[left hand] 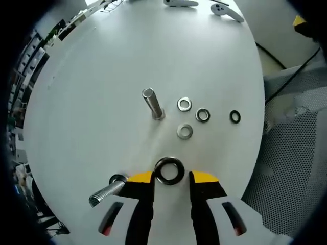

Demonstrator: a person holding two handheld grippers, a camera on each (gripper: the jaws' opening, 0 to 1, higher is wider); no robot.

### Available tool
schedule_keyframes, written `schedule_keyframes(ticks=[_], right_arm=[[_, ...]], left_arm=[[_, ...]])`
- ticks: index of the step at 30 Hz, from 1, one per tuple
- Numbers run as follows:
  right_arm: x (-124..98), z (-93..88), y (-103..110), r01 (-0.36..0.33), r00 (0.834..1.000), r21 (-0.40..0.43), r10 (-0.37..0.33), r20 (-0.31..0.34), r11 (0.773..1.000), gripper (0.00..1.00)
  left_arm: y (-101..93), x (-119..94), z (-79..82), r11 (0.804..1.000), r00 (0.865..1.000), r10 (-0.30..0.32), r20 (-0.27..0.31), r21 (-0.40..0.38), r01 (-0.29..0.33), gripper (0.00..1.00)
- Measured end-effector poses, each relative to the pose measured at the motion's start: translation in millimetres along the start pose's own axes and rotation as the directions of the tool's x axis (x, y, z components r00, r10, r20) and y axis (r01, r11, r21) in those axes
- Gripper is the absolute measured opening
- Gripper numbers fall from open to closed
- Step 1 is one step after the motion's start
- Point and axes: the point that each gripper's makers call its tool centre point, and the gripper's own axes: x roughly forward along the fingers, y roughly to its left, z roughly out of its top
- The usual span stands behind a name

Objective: Place the washer onto the threaded stud by aligning its center hole with the stud, sliding it down to the base, and recovering from edge contact or off-axis alignment until the washer reaches the visible bottom stop.

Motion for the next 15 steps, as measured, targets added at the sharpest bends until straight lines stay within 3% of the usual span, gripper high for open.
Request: schedule_keyframes(ticks=[10,11,12,13,14,15], right_arm=[[-0.5,1.4,-0.3,0.0,1.0,0.006,-0.001,0.009,1.0,0.33],[-0.7,1.5,-0.4,0.001,1.0,0.008,-0.001,0.01,1.0,0.33],[-0.8,1.5,-0.5,0.001,1.0,0.008,-0.001,0.01,1.0,0.33],[-0.9,1.7,-0.3,0.002,1.0,0.009,-0.002,0.011,1.0,0.33],[-1.0,1.7,-0.2,0.001,1.0,0.009,-0.001,0.011,1.0,0.33],[-0.8,1.6,-0.4,0.002,1.0,0.009,-0.002,0.011,1.0,0.33]], left_arm=[[-1.8,-0.3,-2.0,0.999,1.0,0.016,0.023,-0.039,-0.015,0.19],[-2.2,-0.3,-2.3,0.999,1.0,0.015,0.023,-0.04,-0.014,0.14],[-4.1,0.8,-6.0,0.999,1.0,0.01,0.006,-0.041,-0.01,0.0],[-6.0,3.2,0.7,0.999,0.998,0.039,0.054,-0.028,-0.038,0.0],[-5.9,-0.8,-8.6,1.0,1.0,0.019,-0.001,-0.012,-0.019,0.0],[-4.0,-1.1,-7.9,0.999,1.0,0.018,-0.002,-0.03,-0.018,0.0]])
